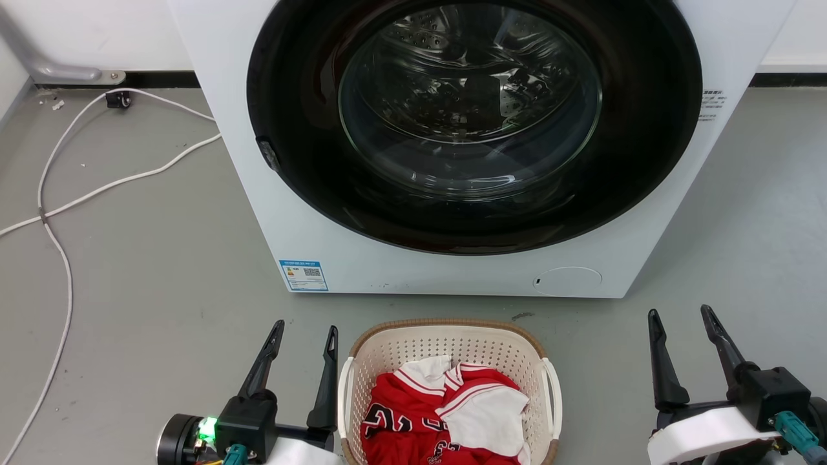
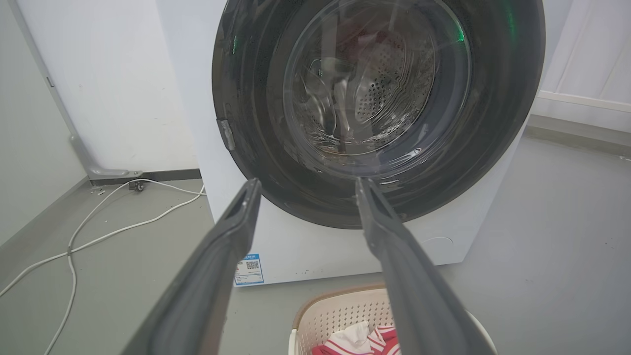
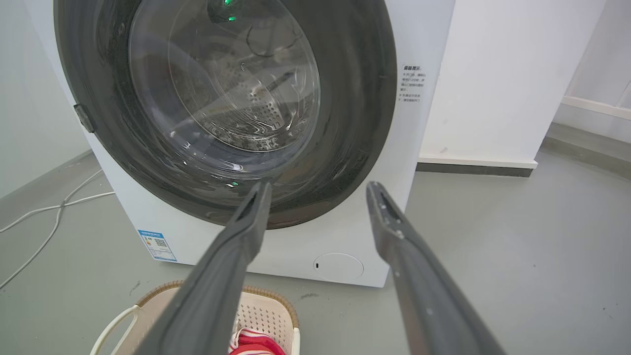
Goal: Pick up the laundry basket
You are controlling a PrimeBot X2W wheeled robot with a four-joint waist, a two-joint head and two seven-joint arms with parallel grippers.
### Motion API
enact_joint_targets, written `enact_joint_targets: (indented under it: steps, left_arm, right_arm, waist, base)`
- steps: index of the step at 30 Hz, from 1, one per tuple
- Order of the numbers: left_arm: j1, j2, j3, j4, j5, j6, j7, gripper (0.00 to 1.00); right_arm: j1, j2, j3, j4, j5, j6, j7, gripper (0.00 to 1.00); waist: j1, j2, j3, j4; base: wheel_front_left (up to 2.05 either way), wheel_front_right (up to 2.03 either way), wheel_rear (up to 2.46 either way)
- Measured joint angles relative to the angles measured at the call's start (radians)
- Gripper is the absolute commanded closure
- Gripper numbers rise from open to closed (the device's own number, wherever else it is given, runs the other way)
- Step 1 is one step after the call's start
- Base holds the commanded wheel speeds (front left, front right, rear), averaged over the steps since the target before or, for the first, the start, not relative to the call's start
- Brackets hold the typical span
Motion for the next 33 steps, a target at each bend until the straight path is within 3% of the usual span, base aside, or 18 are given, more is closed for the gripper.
enact_joint_targets:
  steps: [18, 28, 33]
  left_arm:
    - [-0.019, -0.002, 0.024, 0.036, -0.022, -0.025, -0.003, 0.0]
    - [-0.223, -0.002, 0.066, 0.097, -0.004, -0.07, -0.003, 0.0]
    - [-0.352, -0.001, 0.064, 0.194, 0.0, -0.098, -0.003, 0.0]
  right_arm:
    - [-0.033, 0.0, 0.023, 0.002, 0.004, 0.0, -0.001, 0.0]
    - [-0.186, -0.001, 0.012, 0.005, -0.03, 0.0, -0.001, 0.0]
    - [-0.271, -0.001, 0.011, 0.075, -0.068, 0.0, -0.001, 0.0]
  waist:
    - [0.0, 0.0, 0.057, -0.01]
    - [0.0, 0.0, 0.255, -0.004]
    - [0.0001, -0.0001, 0.381, 0.013]
  base:
    - [0.0, 0.0, 0.0]
    - [0.0, 0.0, 0.0]
    - [0.0, 0.0, 0.0]
